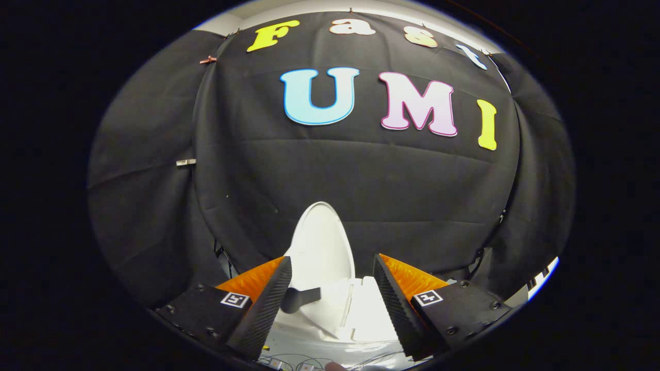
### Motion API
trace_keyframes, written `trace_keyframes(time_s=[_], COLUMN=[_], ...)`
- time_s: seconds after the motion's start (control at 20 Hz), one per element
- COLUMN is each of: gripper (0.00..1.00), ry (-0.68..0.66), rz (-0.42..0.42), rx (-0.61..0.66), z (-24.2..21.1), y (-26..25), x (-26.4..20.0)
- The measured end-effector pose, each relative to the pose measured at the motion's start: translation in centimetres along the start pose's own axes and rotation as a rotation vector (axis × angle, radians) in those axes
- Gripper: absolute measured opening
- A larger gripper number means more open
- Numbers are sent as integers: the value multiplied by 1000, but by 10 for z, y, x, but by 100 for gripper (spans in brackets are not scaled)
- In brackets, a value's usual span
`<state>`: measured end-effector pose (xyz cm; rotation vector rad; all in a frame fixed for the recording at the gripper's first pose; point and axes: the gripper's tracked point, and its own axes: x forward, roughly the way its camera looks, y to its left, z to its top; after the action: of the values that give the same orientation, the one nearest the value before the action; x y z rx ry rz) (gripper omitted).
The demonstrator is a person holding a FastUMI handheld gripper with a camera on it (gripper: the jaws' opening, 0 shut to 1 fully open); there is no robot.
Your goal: Open the toilet lid.
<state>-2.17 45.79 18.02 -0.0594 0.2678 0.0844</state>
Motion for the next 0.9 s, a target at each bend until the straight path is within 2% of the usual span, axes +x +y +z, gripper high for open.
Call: trace_keyframes(time_s=[0.45, 0.65, 0.75, 0.9], gripper=[99, 99, 99, 99], ry=[-26, -77, -104, -113], rz=[-84, -95, -109, -137], rx=[56, 64, 29, 17], z=[-25, -52, -70, -111], y=[-179, -256, -290, -336], x=[16, 21, 21, 23])
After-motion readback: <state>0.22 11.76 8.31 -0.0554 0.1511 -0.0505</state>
